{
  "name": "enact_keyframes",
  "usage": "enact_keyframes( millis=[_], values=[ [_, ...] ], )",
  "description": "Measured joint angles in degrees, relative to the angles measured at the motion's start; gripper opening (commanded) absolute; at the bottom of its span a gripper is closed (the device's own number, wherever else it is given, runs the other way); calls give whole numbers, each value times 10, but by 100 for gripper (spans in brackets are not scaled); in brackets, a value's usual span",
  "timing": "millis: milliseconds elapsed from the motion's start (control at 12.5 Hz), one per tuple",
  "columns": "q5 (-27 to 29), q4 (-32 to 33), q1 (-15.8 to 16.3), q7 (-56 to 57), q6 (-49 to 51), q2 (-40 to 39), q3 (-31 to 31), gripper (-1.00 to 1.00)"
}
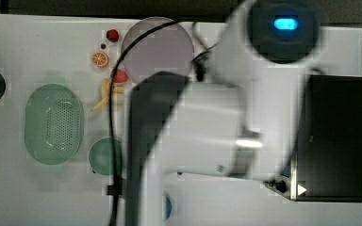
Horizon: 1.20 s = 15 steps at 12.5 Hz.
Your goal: Pick Ketchup from oven and place it on table.
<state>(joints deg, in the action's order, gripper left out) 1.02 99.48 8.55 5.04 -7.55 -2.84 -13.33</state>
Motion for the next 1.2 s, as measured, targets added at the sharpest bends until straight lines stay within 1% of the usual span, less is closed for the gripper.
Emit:
enact_keyframes(
  millis=[160,240,400,640,960,1040,1200],
  values=[
    [-21,50,8,0,-23,-18,31,27],
    [-24,75,14,-1,-52,-29,35,27],
    [-17,152,11,-8,-135,-34,49,27],
    [-26,250,18,-14,-228,-46,45,27],
    [-14,306,7,-13,-309,-86,33,27],
    [-15,314,1,-13,-323,-92,32,33],
    [-14,310,0,-14,-348,-119,30,74]
  ],
)
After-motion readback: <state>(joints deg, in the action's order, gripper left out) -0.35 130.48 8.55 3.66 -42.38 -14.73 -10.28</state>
